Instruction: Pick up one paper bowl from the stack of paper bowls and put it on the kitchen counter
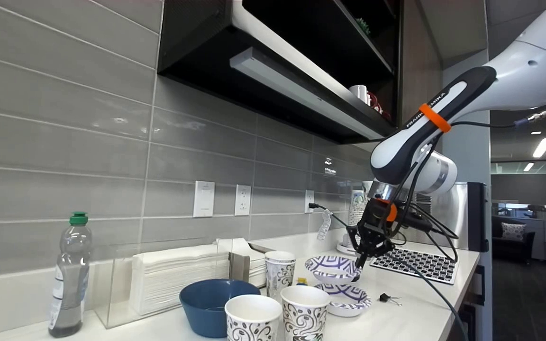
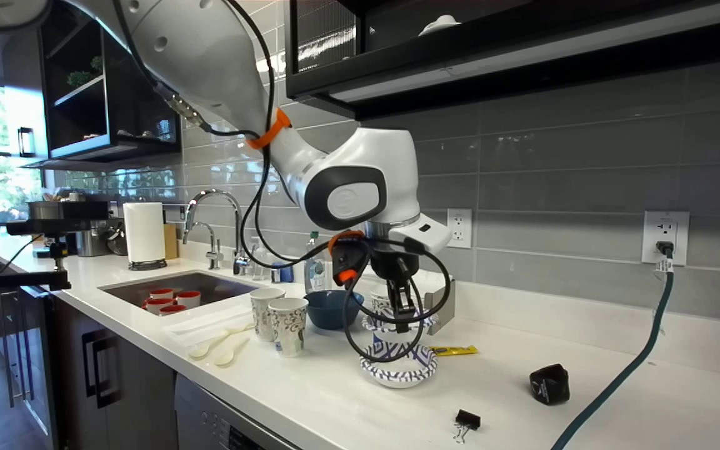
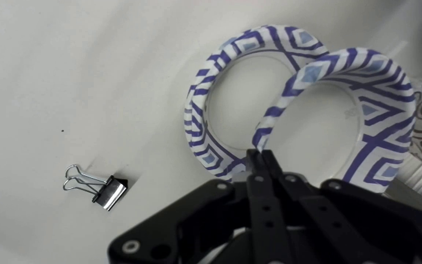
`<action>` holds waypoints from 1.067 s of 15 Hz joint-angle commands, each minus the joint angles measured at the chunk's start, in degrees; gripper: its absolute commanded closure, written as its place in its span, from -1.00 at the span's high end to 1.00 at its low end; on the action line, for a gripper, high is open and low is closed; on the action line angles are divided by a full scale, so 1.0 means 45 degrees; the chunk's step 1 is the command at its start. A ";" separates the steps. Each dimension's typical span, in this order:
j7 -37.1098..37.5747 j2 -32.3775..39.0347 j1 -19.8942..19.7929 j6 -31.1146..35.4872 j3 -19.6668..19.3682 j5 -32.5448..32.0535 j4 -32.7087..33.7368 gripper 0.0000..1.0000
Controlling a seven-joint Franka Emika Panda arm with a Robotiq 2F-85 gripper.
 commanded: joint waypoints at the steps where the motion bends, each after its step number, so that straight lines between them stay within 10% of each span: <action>1: -0.1094 -0.0930 -0.0170 -0.0318 0.0065 0.1171 -0.0525 -0.99; 16: -0.4614 -0.2309 -0.0436 -0.4972 -0.0794 0.1920 -0.2249 -0.99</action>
